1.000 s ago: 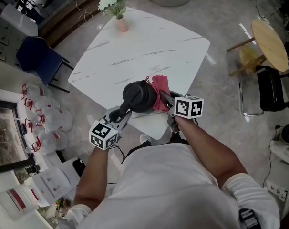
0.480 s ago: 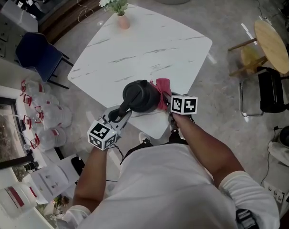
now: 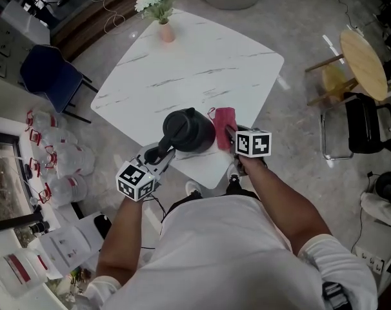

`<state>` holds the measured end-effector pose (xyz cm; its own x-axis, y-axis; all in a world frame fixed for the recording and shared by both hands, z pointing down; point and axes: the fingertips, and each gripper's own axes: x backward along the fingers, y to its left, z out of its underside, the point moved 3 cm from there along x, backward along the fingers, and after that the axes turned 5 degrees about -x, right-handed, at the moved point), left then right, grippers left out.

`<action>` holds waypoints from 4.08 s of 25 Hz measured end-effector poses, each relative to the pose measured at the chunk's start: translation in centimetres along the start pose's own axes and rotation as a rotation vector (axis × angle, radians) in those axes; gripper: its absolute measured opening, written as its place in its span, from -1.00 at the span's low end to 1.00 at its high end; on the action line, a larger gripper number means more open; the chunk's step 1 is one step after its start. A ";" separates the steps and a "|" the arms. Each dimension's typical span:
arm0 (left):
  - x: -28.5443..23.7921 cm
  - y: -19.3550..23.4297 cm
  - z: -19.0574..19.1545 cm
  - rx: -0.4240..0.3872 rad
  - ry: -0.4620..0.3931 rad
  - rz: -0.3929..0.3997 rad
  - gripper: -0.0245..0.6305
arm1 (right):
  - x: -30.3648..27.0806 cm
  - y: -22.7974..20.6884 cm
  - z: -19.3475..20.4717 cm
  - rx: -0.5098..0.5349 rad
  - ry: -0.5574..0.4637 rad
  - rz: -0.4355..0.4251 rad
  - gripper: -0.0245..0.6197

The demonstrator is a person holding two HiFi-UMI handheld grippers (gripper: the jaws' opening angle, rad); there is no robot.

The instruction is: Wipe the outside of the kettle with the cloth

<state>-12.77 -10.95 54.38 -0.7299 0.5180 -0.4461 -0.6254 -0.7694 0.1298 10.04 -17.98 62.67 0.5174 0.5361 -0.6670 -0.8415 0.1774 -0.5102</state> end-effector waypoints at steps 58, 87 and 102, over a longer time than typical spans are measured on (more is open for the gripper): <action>-0.3 -7.6 0.4 -0.867 0.074 0.150 -0.65 | 3.1 8.6 -3.9 0.715 0.227 -0.507 -0.74; -1.3 -7.2 -0.6 -0.897 0.119 0.204 -0.64 | -1.6 1.5 -4.4 0.686 0.228 -0.193 -0.74; -2.8 -7.9 -2.0 -1.031 0.171 0.325 -0.64 | 12.8 16.6 -8.9 0.902 0.226 -0.653 -0.73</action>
<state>-5.22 -7.06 52.81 -0.7203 0.2358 -0.6523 0.1801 -0.8446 -0.5042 4.10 -15.57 40.83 0.8373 -0.0224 -0.5463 -0.1576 0.9469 -0.2803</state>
